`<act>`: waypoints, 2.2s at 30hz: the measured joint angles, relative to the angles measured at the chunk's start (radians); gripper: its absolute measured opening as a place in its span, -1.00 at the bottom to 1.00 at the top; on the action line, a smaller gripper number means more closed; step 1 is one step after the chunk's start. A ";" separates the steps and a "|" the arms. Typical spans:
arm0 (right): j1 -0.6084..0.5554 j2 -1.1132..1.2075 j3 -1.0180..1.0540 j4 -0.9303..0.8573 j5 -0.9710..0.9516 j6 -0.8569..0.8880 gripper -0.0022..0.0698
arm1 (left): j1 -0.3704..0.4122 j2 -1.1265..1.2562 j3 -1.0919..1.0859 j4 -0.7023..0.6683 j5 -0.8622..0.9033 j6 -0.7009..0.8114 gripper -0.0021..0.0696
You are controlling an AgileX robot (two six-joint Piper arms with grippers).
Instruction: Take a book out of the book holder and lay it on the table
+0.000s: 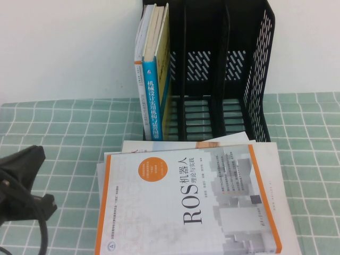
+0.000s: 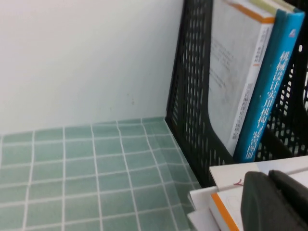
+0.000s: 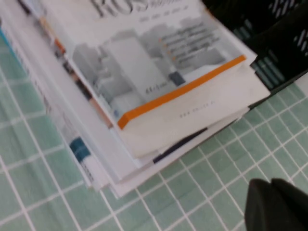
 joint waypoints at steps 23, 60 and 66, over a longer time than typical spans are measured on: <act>0.000 -0.246 0.221 0.112 -0.136 0.069 -0.95 | 0.000 0.000 0.043 -0.052 0.364 -0.133 -0.95; 0.000 -0.246 0.221 0.118 -0.137 0.070 -0.95 | 0.376 -0.716 0.225 0.304 0.564 -0.229 -0.95; 0.000 -0.246 0.221 0.118 -0.137 0.070 -0.95 | 0.374 -0.716 0.391 0.283 0.471 -0.211 -0.95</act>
